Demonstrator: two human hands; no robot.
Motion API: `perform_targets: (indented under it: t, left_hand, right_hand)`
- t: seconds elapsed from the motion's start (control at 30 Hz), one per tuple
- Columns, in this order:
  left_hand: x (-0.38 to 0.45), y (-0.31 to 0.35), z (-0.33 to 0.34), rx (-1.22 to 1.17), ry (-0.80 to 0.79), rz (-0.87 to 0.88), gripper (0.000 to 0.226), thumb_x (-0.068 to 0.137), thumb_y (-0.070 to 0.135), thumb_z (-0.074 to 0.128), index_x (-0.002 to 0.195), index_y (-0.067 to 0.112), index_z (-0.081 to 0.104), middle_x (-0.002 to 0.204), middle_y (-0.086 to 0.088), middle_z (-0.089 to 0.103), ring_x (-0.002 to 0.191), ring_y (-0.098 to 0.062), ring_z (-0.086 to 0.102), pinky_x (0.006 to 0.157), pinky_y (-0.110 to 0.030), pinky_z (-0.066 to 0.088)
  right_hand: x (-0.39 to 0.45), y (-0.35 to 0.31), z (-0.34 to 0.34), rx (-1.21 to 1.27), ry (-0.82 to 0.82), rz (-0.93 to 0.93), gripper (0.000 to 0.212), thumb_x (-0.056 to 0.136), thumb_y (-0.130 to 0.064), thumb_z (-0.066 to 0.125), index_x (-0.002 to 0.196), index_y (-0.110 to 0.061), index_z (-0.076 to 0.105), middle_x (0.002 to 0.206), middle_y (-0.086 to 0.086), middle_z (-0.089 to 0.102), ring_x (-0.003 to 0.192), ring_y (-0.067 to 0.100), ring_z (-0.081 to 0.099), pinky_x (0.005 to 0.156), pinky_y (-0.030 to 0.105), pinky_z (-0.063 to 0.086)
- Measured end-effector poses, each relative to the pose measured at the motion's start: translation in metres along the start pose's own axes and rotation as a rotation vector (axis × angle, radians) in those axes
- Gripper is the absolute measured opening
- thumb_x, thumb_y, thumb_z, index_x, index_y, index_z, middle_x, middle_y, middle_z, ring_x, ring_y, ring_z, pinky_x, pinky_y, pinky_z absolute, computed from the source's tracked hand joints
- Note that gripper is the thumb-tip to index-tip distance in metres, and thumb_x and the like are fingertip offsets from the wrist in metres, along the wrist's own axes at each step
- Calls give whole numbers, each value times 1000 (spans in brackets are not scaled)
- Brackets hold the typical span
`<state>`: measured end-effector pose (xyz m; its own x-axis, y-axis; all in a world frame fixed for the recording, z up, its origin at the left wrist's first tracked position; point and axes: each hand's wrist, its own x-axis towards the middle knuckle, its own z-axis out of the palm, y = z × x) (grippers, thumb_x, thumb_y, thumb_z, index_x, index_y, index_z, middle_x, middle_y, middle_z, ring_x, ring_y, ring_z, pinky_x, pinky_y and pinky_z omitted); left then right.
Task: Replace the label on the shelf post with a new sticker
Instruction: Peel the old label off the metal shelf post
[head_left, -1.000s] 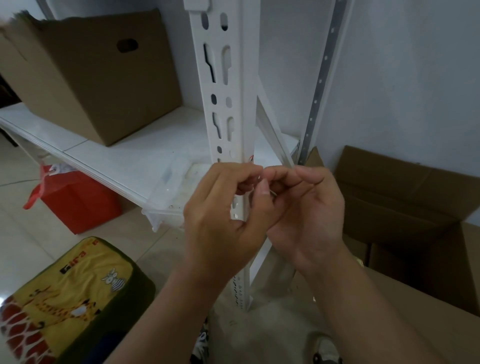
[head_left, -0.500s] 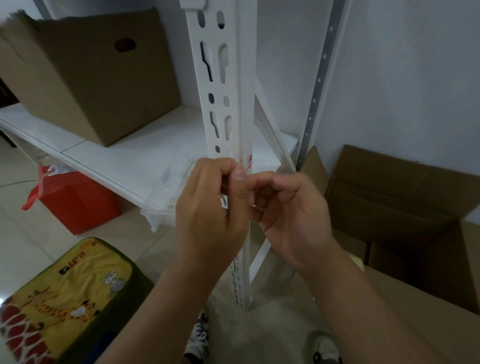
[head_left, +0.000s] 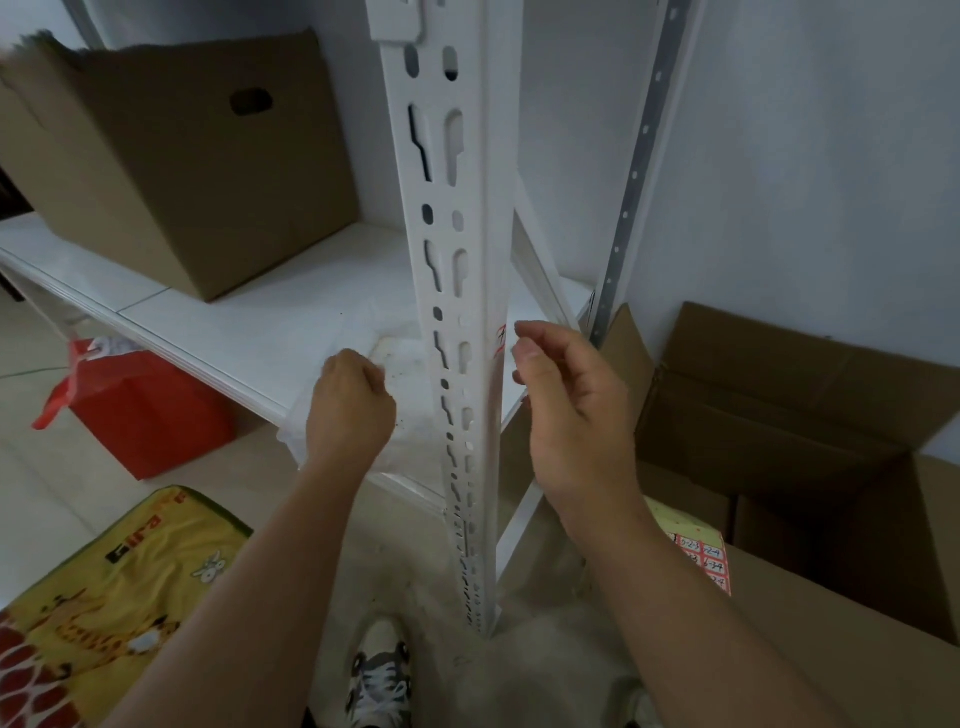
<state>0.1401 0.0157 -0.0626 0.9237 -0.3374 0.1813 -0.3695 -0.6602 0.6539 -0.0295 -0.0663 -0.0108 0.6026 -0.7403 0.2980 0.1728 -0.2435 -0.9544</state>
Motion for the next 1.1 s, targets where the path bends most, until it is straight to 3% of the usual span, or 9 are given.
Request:
perform_targets:
  t: [0.07,0.2,0.27,0.33,0.47,0.6,0.73,0.87,1.1]
  left_hand:
    - [4,-5,8,83,-98,-5,38,94,16,55,131,9,48,138,-12,47,126,-34,45,103,-46,41]
    - [4,-1,9,-5,-106,-26,28,98,28,47,85,13,68,104,-17,66,95,-32,62,88,-40,50]
    - [0,10,7,-123,-101,-4,23,94,7,49,111,16,61,132,-17,48,120,-32,49,98,-40,44]
    - [-10,28,-2,-341,-85,-27,47,94,2,47,135,24,43,145,-6,35,129,-23,40,101,-34,42]
    - [-39,72,-27,-819,27,-23,31,104,24,30,111,24,60,111,6,66,102,-8,62,96,-34,51]
    - [-63,96,-31,-987,-20,4,47,105,38,23,78,28,60,63,18,67,66,7,65,60,-8,49]
    - [-65,100,-20,-1030,-18,-48,50,101,50,22,82,29,62,77,11,69,71,4,67,68,-13,53]
    - [-66,101,-17,-1016,41,-53,51,101,51,22,68,25,51,72,-3,57,54,4,55,55,-13,47]
    - [-67,100,-13,-1067,61,5,56,103,46,20,72,17,57,62,8,65,62,1,63,58,-12,49]
  right_hand:
    - [1,-3,3,-18,-18,-64,14,96,-28,53,104,-33,63,99,-17,66,93,-1,61,75,11,49]
    - [3,-5,6,-19,-36,-123,14,96,-28,52,98,-31,65,90,-19,68,90,-2,63,75,12,50]
    - [5,-6,7,22,-39,-102,15,96,-28,52,94,-32,66,86,-19,70,88,0,64,73,13,51]
    - [6,-8,9,67,-60,-64,17,96,-26,52,91,-32,67,86,-19,70,87,1,66,72,13,51]
    - [9,-8,10,126,-64,49,18,95,-26,53,87,-32,68,85,-20,69,88,3,65,76,16,53]
    - [11,-8,11,115,-54,78,19,93,-27,52,85,-28,69,86,-12,70,89,12,66,81,31,58]
    - [11,-11,12,135,-45,88,19,90,-25,51,82,-25,68,85,-4,69,89,20,66,82,41,57]
    - [14,-13,10,140,-59,94,20,90,-22,52,80,-25,69,83,-5,69,87,18,66,80,35,59]
    - [13,-13,11,180,-64,114,21,88,-25,51,76,-25,68,84,0,68,89,21,65,83,43,57]
